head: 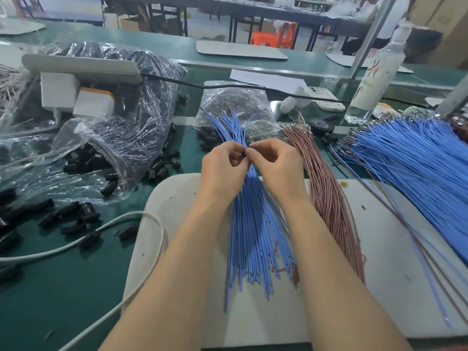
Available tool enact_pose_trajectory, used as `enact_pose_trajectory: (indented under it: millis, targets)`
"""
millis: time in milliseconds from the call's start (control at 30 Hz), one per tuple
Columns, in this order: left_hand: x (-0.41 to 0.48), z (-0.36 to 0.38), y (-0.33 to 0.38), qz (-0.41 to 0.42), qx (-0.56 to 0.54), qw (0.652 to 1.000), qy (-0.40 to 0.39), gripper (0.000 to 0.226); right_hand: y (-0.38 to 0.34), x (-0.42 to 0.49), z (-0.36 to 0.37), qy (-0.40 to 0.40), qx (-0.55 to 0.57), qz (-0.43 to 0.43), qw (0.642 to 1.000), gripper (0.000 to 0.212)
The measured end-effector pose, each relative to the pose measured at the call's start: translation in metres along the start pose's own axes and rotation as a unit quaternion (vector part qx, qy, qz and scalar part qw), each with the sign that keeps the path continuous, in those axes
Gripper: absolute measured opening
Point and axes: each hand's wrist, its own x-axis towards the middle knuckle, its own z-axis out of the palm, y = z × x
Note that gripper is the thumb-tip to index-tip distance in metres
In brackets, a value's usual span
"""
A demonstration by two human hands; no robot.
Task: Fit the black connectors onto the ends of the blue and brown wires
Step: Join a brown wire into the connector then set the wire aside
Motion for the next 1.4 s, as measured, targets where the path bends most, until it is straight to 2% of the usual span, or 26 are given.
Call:
enact_pose_trajectory:
  millis: [100, 167, 233, 300, 367, 433, 500, 567, 633, 733, 833, 933, 1000, 1067, 1167, 1300, 1400]
  targets:
    - [-0.001, 0.002, 0.001, 0.033, 0.017, 0.999, -0.011, 0.007, 0.001, 0.002, -0.003, 0.024, 0.0, 0.01, 1.0, 0.004]
    - [-0.001, 0.002, 0.003, 0.05, 0.009, 0.998, -0.021, 0.004, 0.001, 0.003, -0.004, 0.03, 0.078, 0.069, 0.994, 0.008]
    - [-0.001, 0.001, 0.005, 0.064, -0.004, 0.997, -0.029, 0.008, 0.0, 0.005, -0.007, 0.023, 0.208, 0.146, 0.967, 0.014]
    - [-0.001, 0.0, 0.005, 0.064, -0.026, 0.997, -0.047, 0.013, 0.0, 0.009, -0.013, 0.027, 0.323, 0.206, 0.923, 0.016]
    - [-0.002, 0.0, 0.003, 0.056, -0.041, 0.996, -0.059, 0.015, 0.003, 0.011, -0.021, 0.041, 0.353, 0.224, 0.907, 0.016]
    - [-0.001, 0.001, 0.002, 0.048, -0.048, 0.996, -0.061, 0.014, 0.007, 0.011, -0.024, 0.058, 0.252, 0.189, 0.947, 0.019]
    - [0.0, 0.001, 0.001, 0.039, -0.06, 0.996, -0.058, 0.011, 0.011, 0.009, -0.023, 0.088, 0.084, 0.126, 0.985, 0.024]
    - [0.001, 0.001, 0.0, 0.03, -0.07, 0.996, -0.056, 0.012, 0.014, 0.009, -0.021, 0.107, -0.033, 0.077, 0.991, 0.027]
    - [0.001, 0.002, 0.0, 0.026, -0.069, 0.995, -0.059, 0.012, 0.014, 0.009, -0.021, 0.105, -0.076, 0.057, 0.99, 0.025]
    - [0.001, 0.002, 0.0, 0.032, -0.061, 0.996, -0.062, 0.013, 0.014, 0.011, -0.02, 0.062, -0.029, 0.071, 0.995, 0.01]
    - [0.001, 0.002, 0.0, 0.036, -0.053, 0.997, -0.051, 0.015, 0.011, 0.011, -0.022, -0.001, 0.064, 0.103, 0.993, 0.012]
    - [0.0, 0.003, 0.0, 0.053, -0.032, 0.997, -0.043, 0.018, 0.006, 0.008, -0.024, -0.061, 0.087, 0.113, 0.988, 0.012]
    - [-0.001, 0.004, 0.0, 0.073, 0.002, 0.996, -0.042, 0.018, 0.004, 0.006, -0.025, -0.071, 0.063, 0.106, 0.99, 0.011]
    - [-0.001, 0.004, -0.001, 0.09, 0.03, 0.995, -0.042, 0.018, 0.002, 0.006, -0.024, -0.058, -0.036, 0.067, 0.995, 0.011]
    - [-0.001, 0.003, -0.002, 0.106, 0.065, 0.992, -0.036, 0.017, -0.001, 0.003, -0.019, -0.019, -0.169, 0.002, 0.985, 0.014]
    - [-0.002, 0.003, 0.002, 0.119, 0.103, 0.987, -0.023, 0.015, -0.005, -0.002, -0.006, 0.021, -0.194, -0.036, 0.98, 0.015]
    - [0.0, -0.006, -0.001, 0.105, 0.122, 0.987, 0.001, 0.012, 0.0, 0.004, -0.021, 0.079, -0.142, 0.019, 0.987, 0.011]
